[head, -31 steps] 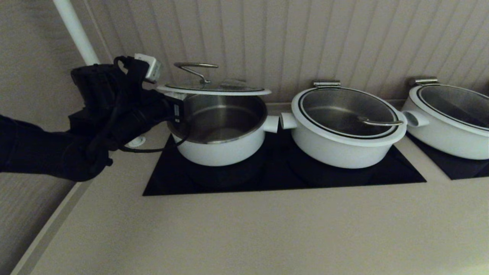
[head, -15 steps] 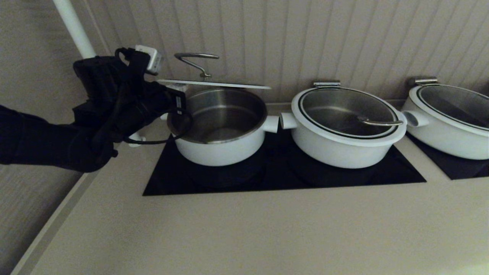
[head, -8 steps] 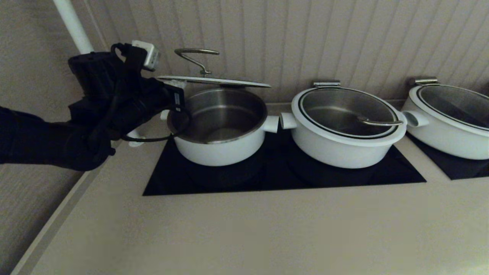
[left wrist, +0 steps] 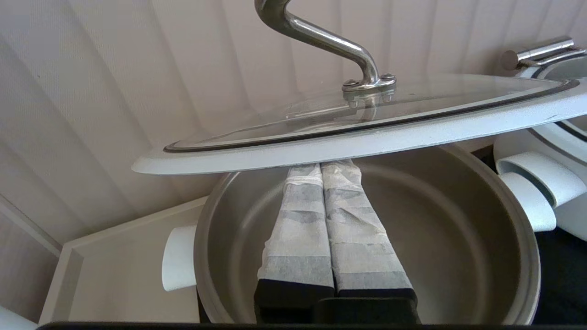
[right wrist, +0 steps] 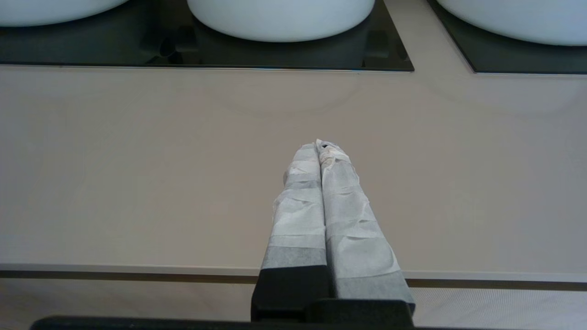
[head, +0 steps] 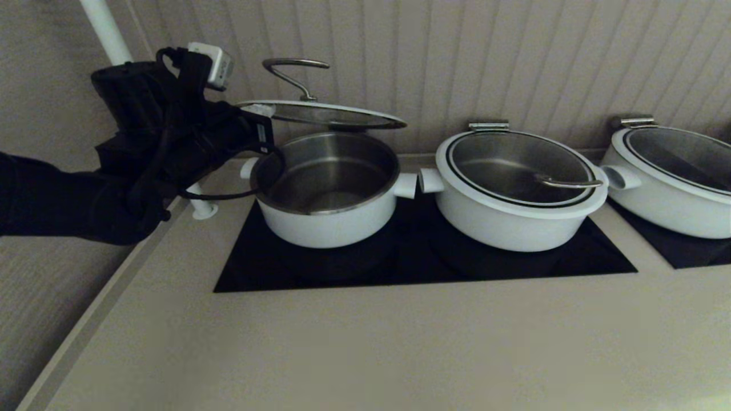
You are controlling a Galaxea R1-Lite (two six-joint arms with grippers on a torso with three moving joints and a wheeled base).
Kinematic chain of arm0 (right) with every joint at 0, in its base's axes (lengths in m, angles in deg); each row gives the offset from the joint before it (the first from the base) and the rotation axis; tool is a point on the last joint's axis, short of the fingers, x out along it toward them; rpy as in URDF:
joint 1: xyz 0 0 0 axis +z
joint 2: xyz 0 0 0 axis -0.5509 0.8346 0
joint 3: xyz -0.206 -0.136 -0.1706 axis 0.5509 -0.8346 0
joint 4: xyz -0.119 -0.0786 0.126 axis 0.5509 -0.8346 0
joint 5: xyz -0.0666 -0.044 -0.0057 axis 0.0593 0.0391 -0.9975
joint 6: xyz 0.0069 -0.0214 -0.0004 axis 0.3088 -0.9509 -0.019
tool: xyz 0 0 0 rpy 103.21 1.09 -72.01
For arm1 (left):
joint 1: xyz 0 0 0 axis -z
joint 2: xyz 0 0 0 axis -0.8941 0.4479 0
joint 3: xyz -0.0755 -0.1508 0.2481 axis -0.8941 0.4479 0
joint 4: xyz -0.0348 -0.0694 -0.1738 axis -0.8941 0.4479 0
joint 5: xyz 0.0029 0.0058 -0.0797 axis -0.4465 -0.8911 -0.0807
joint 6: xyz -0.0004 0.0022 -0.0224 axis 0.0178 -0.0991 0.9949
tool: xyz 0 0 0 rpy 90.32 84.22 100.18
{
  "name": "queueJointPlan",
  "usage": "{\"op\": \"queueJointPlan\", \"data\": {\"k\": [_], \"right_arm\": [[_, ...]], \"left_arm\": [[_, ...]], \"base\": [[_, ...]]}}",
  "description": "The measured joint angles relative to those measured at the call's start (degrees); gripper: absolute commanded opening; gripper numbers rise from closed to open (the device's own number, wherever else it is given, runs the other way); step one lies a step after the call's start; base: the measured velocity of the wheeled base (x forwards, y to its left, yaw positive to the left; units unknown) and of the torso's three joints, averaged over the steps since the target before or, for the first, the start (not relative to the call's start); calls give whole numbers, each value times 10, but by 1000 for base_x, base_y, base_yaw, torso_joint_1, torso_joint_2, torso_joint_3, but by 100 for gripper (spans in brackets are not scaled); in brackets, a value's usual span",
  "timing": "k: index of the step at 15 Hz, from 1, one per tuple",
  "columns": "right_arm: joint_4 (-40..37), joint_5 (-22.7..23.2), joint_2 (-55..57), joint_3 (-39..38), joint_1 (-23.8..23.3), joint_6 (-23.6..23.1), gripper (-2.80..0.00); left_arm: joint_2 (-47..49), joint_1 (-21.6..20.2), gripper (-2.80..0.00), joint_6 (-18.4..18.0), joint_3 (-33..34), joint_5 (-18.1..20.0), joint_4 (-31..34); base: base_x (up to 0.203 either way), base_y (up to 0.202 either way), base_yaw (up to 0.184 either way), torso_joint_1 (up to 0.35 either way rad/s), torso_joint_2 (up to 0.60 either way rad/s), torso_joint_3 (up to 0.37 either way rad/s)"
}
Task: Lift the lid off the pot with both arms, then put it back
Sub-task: Open the pot lid completely
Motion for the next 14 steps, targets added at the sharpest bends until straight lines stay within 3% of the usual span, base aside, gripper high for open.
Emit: {"op": "queueJointPlan", "data": {"k": [9,14], "right_arm": [[0,0,0,0,0,0,-280],[0,0,0,0,0,0,-280]], "left_arm": [[5,0,-280,-1,-1,0,-3],[24,0,-280,-1,-20,0,-36]], "base": [[0,0,0,0,0,0],[0,0,0,0,0,0]]}}
